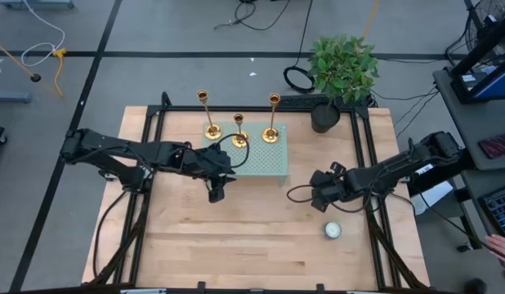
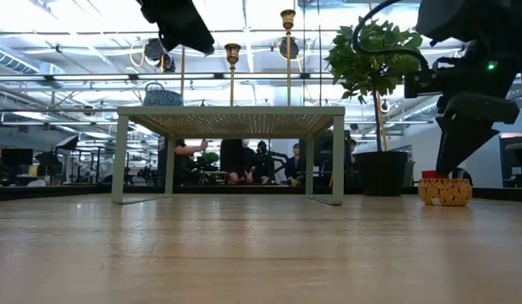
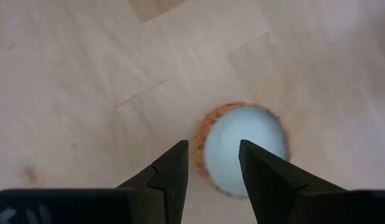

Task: Pick & Place candle stick holders
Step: Put the orange scented candle on top of the shelf

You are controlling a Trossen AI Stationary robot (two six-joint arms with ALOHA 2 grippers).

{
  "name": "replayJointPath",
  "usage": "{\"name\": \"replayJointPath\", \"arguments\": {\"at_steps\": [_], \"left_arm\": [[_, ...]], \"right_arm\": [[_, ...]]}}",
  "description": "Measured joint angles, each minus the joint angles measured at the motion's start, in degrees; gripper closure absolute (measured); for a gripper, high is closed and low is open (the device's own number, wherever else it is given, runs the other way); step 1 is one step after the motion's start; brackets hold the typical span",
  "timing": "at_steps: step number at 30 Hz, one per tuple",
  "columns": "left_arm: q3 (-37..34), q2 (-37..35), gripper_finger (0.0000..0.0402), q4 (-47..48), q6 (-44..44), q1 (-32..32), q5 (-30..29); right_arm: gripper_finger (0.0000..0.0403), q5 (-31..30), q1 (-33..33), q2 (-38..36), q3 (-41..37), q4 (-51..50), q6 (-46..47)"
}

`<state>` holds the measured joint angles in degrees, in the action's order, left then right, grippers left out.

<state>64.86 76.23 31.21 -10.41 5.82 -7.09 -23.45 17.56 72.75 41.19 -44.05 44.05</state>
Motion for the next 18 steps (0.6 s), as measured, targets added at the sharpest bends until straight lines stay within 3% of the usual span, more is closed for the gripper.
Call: {"name": "replayJointPath", "arguments": {"at_steps": [11, 18], "left_arm": [[0.0, 0.0, 0.0298, 0.0, 0.0, 0.0, 0.0], [0.0, 0.0, 0.0298, 0.0, 0.0, 0.0, 0.0]], "right_arm": [[0.0273, -0.3, -1.1, 0.0, -5.3, 4.6, 0.7], [0.0339, -0.5, -1.1, 0.0, -5.5, 4.7, -0.2]]}}
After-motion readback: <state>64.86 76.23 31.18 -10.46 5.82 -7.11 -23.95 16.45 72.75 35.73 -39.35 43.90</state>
